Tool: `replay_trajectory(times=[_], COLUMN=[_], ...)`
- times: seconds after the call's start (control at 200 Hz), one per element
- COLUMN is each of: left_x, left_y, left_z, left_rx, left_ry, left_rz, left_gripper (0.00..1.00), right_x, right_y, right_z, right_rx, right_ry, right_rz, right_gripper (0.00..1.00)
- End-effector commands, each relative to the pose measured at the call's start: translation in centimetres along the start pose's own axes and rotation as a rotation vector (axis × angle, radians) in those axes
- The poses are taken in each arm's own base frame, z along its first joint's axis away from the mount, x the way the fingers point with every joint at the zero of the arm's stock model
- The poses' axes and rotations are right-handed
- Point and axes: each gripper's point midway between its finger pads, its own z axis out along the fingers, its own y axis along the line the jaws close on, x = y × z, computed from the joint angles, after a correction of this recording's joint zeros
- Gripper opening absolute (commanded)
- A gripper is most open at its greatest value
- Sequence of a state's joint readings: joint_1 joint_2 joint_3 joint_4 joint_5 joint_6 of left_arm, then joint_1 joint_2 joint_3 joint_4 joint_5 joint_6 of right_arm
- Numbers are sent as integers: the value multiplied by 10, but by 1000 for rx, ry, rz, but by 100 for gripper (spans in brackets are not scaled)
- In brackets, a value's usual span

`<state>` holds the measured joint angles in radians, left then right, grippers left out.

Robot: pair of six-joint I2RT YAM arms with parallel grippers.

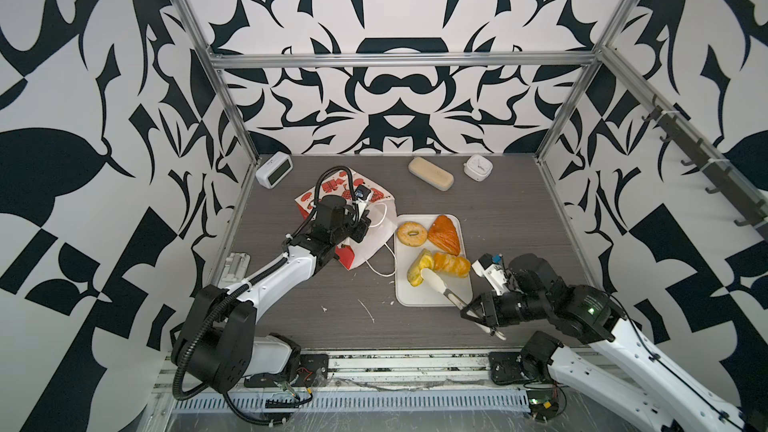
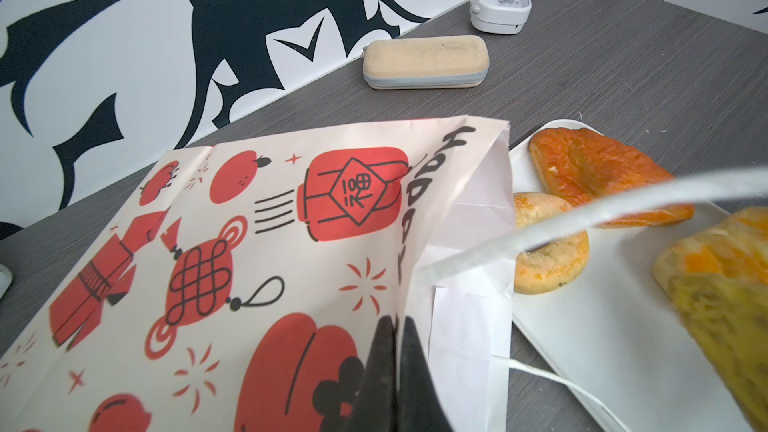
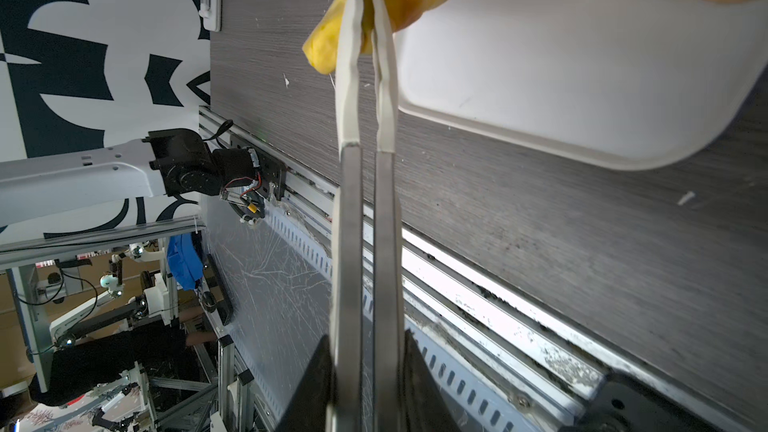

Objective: Take the fake bread out of the paper bag
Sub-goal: 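Lower the yellow roll held in the right gripper's tongs onto the white tray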

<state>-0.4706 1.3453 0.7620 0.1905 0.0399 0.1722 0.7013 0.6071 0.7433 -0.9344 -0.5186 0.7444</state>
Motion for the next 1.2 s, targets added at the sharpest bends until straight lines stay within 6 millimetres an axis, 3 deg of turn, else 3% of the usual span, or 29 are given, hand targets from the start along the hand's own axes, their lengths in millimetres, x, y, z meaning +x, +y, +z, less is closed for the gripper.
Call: replay_trajectory(times=[0.0,0.33,0.53,0.92,1.195], left_x=[-1,-1,0,6,9], left_y=[3,4,4,3,1], left_z=[-4,-6,-7,-9,-3], left_rx=[-20,-32,-33,-36,-17], left_ry=[-30,-44,-45,-45,-49], left_rz=[-12,-10,-5,0,-13], left_gripper=[0,0,0,0,0], right_x=[0,22,31,15,-7], right_y=[13,6,-1,-1,10], right_z=[-22,-37,-36,-13,0], right_rx=[-15,42,95,152,163], right_ry=[-35,31,97,192,226], right_rz=[-1,71,110,96,60], right_gripper=[2,2,2,2,3])
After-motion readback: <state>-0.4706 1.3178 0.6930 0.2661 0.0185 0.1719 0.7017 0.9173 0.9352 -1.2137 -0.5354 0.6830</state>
